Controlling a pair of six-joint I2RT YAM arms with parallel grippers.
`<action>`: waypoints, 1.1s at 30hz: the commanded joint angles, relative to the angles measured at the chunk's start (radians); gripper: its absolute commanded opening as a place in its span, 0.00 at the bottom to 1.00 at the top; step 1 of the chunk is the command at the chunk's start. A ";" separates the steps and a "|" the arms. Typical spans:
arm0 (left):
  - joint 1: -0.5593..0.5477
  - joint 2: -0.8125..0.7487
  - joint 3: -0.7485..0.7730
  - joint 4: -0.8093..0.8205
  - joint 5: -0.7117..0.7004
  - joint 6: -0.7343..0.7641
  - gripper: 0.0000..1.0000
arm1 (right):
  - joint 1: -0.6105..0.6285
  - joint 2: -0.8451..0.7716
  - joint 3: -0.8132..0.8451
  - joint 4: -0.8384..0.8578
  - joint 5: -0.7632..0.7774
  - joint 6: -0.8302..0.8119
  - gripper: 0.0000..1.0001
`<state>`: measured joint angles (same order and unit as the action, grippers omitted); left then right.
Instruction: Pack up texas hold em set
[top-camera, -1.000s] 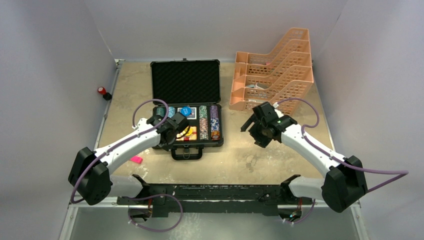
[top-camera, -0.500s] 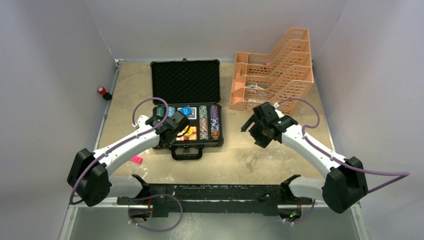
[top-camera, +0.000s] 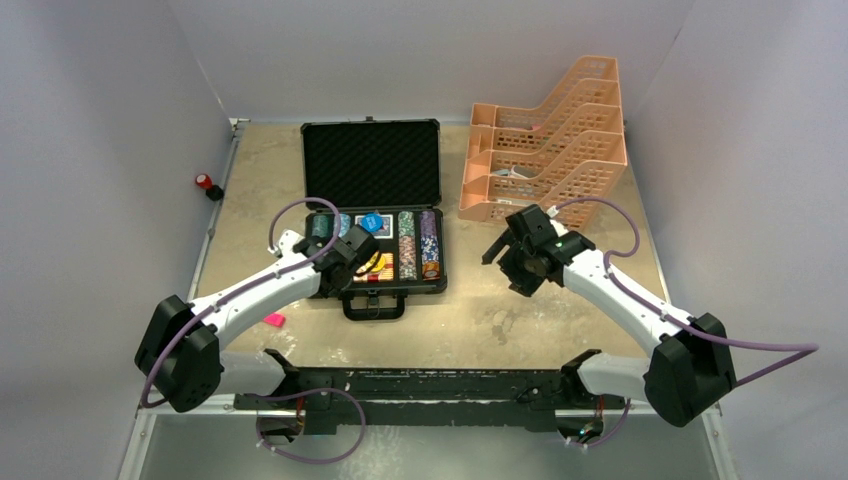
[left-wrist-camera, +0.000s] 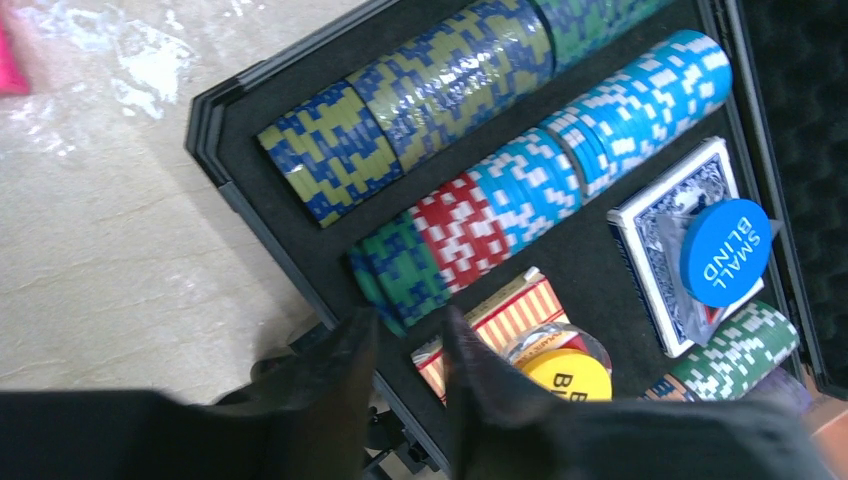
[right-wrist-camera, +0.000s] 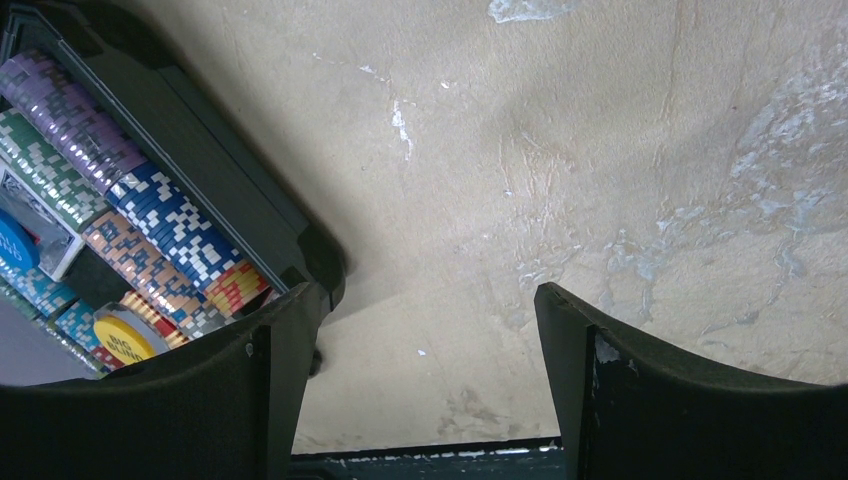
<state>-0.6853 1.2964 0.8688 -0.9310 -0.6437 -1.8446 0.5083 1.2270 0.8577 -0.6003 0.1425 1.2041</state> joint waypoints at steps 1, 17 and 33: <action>0.009 -0.007 -0.006 0.076 -0.030 0.046 0.44 | -0.005 -0.022 -0.003 -0.004 0.016 -0.002 0.81; 0.009 -0.196 0.061 0.170 -0.202 0.410 0.56 | -0.003 -0.094 0.049 0.471 -0.125 -0.532 0.84; 0.010 -0.508 0.124 0.541 -0.200 1.132 0.60 | -0.004 0.455 0.687 0.552 -0.004 -0.831 0.77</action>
<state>-0.6807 0.7944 0.9291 -0.4423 -0.8326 -0.8536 0.5083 1.5867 1.4109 -0.0853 0.0616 0.4629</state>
